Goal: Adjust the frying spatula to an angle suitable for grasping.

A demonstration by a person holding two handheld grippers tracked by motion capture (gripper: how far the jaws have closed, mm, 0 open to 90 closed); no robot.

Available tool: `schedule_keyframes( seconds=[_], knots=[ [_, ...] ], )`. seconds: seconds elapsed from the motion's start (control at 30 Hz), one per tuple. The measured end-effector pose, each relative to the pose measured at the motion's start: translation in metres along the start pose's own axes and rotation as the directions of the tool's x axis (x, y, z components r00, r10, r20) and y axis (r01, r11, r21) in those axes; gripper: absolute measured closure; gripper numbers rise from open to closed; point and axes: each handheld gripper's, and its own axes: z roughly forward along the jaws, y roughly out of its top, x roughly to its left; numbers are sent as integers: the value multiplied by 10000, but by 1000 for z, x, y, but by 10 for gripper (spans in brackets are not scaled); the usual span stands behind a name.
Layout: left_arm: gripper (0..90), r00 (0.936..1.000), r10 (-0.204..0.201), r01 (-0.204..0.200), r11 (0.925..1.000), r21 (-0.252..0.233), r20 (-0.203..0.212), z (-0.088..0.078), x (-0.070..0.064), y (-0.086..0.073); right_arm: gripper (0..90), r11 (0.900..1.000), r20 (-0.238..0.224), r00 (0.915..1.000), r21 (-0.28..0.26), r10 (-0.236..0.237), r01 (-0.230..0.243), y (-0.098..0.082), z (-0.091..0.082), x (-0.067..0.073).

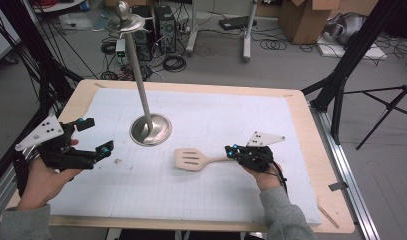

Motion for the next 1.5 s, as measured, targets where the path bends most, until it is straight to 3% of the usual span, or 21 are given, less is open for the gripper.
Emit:
schedule_keyframes(
  seconds=[0.13,0.33,0.5,0.8,1.1,1.5],
  knots=[
    [29,10000,-37,37,10000,30,14,0,0,-1,897,9998,23,10000,199,-72,71,-1,9,0],
    [29,9999,-29,28,10000,82,97,1,0,-2,900,9978,58,9996,601,294,-296,-5,23,-2],
    [29,9999,-94,94,9999,71,99,1,0,-3,900,9960,-29,9995,834,325,-321,-6,31,-2],
    [29,9999,-114,113,9998,141,76,-2,0,-5,900,9904,-153,9997,1371,185,-162,-11,46,-4],
    [29,9998,-100,96,9996,267,153,-2,0,-9,900,9852,270,9996,1708,93,-138,-11,60,-4],
    [29,9998,-151,147,9994,327,107,-1,1,-11,900,9797,301,9992,1993,-259,194,-12,67,-2]
  ],
)
